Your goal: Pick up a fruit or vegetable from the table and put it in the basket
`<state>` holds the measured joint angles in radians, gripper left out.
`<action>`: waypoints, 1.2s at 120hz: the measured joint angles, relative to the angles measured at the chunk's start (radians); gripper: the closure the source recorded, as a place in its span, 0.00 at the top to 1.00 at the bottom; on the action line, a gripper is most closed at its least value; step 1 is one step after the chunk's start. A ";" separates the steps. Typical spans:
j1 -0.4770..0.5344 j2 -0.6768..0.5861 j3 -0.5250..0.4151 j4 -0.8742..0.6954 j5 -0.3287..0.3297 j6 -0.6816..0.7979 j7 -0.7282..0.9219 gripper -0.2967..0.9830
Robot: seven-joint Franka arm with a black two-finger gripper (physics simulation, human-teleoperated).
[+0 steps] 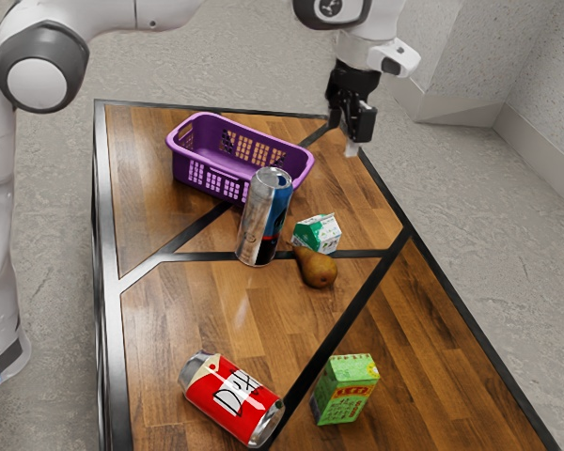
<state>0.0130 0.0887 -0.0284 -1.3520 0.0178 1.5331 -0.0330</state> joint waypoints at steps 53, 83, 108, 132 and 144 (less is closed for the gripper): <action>-0.005 0.108 -0.015 0.136 -0.021 0.001 -0.285 0.77; 0.052 0.208 -0.011 0.140 -0.048 0.030 -0.572 0.77; 0.057 0.216 -0.011 0.148 -0.053 0.029 -0.770 0.77; 0.056 0.169 -0.012 0.027 -0.055 0.043 -0.927 0.77; 0.055 0.144 -0.012 -0.030 -0.057 0.066 -0.989 0.77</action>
<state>0.0683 0.2331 -0.0406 -1.3824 -0.0389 1.5992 -1.0224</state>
